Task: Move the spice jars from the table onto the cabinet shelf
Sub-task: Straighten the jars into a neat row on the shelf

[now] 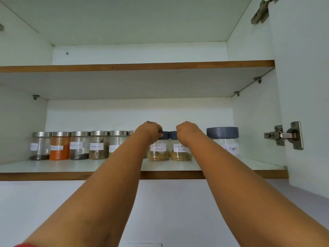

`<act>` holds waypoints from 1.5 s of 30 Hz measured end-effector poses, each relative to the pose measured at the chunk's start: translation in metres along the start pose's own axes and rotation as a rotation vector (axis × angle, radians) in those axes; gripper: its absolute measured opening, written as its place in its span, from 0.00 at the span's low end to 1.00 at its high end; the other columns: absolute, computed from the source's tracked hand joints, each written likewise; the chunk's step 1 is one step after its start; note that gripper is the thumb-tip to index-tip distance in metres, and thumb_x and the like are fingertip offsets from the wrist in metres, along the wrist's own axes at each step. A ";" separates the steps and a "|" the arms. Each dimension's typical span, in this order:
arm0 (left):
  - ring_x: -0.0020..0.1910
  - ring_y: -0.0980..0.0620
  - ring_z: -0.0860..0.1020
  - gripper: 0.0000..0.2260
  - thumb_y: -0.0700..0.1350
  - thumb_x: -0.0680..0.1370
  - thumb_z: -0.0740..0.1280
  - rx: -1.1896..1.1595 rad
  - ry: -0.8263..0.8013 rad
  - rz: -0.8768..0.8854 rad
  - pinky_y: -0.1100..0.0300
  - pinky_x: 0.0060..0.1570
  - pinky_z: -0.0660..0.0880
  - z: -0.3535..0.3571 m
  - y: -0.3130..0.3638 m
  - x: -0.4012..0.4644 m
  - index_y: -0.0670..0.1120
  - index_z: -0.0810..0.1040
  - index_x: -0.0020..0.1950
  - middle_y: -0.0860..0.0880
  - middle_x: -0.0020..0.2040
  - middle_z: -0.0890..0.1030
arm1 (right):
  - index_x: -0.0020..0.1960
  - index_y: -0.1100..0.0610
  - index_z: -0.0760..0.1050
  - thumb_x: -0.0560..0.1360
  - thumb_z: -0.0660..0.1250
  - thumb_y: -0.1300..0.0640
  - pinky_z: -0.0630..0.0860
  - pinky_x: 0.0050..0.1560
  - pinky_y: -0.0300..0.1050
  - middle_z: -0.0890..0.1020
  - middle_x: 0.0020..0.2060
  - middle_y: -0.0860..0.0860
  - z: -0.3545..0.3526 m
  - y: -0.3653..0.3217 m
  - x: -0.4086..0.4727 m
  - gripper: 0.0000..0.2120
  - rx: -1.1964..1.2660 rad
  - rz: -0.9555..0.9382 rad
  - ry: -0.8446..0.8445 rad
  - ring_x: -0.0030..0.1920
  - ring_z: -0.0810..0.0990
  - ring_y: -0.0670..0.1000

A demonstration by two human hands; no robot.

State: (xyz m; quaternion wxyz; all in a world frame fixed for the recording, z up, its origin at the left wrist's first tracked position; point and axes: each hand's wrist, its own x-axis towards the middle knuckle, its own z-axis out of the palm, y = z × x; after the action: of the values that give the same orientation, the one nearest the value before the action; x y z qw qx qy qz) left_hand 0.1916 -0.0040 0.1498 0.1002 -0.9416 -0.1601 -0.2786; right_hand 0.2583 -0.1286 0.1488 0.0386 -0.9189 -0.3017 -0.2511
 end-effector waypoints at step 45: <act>0.24 0.52 0.63 0.20 0.50 0.79 0.52 -0.201 0.445 0.086 0.62 0.26 0.54 0.062 0.112 -0.122 0.45 0.72 0.32 0.51 0.25 0.65 | 0.65 0.61 0.76 0.80 0.61 0.49 0.73 0.63 0.49 0.76 0.65 0.56 -0.059 0.087 -0.090 0.20 -0.136 0.135 0.084 0.63 0.75 0.56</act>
State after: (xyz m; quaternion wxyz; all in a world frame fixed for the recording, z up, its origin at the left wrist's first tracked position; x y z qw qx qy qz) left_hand 0.1658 -0.1203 0.0194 0.0507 -0.8683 -0.0653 -0.4891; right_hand 0.2202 -0.2611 0.1640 0.0054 -0.9264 -0.2194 -0.3060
